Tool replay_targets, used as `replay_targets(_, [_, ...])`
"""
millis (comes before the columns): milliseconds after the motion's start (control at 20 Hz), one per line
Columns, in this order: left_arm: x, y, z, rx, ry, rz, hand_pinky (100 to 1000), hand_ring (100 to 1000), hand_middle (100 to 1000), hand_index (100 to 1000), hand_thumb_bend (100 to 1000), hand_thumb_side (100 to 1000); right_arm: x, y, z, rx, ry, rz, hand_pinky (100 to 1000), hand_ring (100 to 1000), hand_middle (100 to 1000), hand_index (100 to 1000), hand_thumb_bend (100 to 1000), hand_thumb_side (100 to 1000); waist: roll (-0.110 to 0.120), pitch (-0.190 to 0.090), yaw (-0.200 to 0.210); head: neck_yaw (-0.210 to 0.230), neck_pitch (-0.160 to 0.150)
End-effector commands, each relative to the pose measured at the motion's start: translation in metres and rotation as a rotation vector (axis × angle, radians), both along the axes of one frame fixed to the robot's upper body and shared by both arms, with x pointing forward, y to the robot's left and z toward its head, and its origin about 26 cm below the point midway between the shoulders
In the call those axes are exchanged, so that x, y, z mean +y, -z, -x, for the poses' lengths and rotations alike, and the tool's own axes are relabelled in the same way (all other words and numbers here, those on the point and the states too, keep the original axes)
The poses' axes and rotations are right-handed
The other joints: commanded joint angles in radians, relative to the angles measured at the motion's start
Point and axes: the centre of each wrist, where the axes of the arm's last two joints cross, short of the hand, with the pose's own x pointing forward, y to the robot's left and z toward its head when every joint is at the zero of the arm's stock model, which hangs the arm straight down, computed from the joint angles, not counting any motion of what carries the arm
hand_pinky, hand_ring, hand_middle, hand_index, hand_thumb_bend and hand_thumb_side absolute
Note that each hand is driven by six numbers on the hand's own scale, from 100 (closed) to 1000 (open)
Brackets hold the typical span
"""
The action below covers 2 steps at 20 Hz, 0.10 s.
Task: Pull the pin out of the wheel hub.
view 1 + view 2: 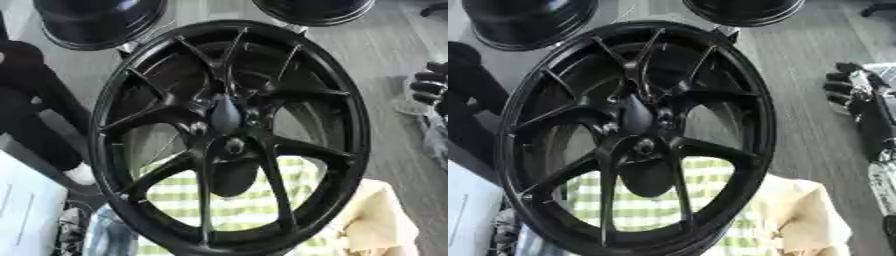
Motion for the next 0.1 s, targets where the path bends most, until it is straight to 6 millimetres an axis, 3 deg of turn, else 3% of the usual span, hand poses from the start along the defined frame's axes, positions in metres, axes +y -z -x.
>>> replay_targets(50, [-0.0198, 0.0029, -0.0055, -0.081, 0.035, 0.156, 770, 764, 726, 767, 144, 895, -0.0008, -0.0101, -0.0002, -0.03, -0.004, 0.004, 830, 789, 737, 831, 100, 789, -0.004, -0.014, -0.002, 0.007, -0.011])
replay_targets(100, [-0.0254, 0.0088, -0.0084, -0.08, 0.043, 0.191, 770, 766, 728, 770, 152, 899, -0.0004, -0.0102, -0.0004, -0.031, -0.005, 0.003, 830, 789, 737, 831, 100, 789, -0.005, -0.013, -0.003, 0.007, -0.012])
